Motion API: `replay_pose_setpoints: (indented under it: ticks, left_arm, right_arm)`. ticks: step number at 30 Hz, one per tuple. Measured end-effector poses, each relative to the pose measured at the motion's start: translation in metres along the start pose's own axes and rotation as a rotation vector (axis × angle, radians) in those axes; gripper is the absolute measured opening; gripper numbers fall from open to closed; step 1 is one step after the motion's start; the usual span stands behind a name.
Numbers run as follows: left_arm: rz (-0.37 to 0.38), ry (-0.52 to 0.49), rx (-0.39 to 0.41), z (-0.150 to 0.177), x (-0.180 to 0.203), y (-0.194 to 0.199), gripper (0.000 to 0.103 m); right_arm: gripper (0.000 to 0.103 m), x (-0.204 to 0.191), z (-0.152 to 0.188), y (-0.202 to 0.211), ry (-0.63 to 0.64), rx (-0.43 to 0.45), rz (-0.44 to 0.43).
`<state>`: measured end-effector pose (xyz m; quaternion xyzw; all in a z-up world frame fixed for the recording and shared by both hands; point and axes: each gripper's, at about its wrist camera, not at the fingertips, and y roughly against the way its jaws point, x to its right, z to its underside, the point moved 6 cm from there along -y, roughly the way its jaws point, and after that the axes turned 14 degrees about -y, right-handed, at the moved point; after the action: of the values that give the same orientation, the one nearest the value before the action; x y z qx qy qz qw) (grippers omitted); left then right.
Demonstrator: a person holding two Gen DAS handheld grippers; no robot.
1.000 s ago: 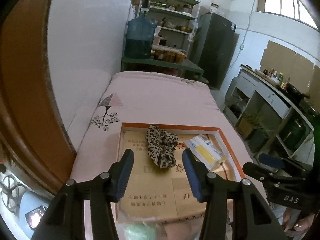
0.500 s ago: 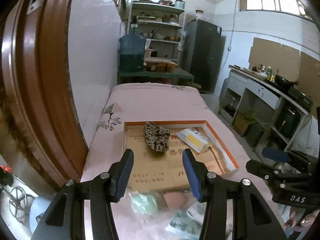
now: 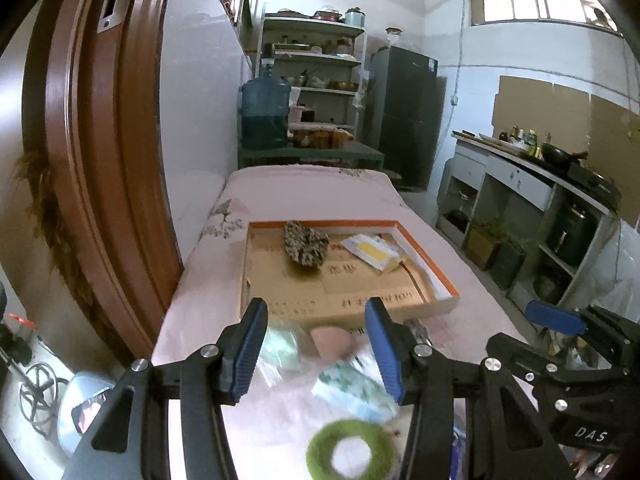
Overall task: Organize soft objects
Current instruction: 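Withdraw both grippers from the box lid back toward the remaining items, then grasp the green fuzzy ring with the left gripper while the right gripper grasps the teddy bear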
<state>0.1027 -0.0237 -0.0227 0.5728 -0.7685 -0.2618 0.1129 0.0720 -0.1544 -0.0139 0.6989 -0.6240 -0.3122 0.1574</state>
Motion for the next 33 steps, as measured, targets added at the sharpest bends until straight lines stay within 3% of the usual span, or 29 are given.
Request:
replay_pose_setpoints:
  ticks: [19, 33]
  left_arm:
    - [0.058, 0.037, -0.009, 0.037, 0.005, 0.029, 0.051]
    - [0.132, 0.102, -0.118, 0.082, 0.003, -0.010, 0.051]
  right_arm:
    - [0.071, 0.006, 0.037, 0.019, 0.013, -0.015, 0.020]
    - [0.071, 0.029, 0.052, -0.011, -0.042, -0.089, 0.049]
